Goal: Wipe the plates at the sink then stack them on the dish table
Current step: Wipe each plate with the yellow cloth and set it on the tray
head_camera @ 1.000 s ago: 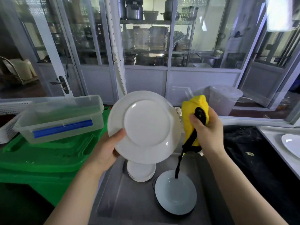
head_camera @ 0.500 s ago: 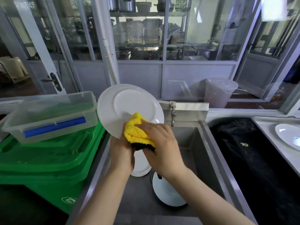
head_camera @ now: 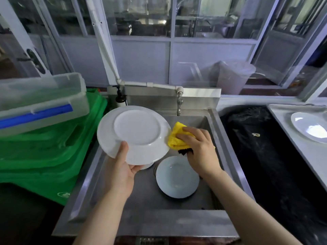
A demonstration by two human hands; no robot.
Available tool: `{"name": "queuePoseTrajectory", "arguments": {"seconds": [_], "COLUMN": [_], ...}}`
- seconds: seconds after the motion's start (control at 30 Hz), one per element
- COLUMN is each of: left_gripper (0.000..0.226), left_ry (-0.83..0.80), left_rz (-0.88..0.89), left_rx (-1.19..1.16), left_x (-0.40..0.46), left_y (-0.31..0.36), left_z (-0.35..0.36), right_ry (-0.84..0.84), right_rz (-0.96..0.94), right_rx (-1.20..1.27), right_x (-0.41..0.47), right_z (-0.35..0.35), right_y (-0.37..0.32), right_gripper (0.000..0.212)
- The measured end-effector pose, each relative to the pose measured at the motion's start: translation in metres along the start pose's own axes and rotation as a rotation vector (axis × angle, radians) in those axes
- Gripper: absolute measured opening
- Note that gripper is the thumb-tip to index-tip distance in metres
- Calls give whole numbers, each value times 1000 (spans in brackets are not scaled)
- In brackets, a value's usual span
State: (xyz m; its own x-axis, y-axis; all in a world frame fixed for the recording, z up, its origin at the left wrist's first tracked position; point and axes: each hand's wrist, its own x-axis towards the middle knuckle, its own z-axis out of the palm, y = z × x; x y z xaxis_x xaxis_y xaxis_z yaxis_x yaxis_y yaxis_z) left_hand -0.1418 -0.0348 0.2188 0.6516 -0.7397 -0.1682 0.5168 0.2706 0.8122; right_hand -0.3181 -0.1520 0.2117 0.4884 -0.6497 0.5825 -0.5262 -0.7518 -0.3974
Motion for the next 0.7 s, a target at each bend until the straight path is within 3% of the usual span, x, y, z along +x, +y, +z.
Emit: {"name": "queuePoseTrajectory", "arguments": {"seconds": [0.3,0.53,0.7], "left_gripper": [24,49,19], "left_ry": [-101,-141,-173], "left_rz": [-20,-175,-212], "left_rx": [267,356,428], "left_x": [-4,-6,-10], "left_y": [-42,-84,-110], "left_z": [-6,7,24], "right_ry": [-181,-551,-831], "right_rz": [282,458,498], "right_rx": [-177,-415,-397], "right_x": [-82,-180,-211], "right_z": [-31,-47,-33], "right_y": [110,163,169], "right_gripper": [60,58,68]}}
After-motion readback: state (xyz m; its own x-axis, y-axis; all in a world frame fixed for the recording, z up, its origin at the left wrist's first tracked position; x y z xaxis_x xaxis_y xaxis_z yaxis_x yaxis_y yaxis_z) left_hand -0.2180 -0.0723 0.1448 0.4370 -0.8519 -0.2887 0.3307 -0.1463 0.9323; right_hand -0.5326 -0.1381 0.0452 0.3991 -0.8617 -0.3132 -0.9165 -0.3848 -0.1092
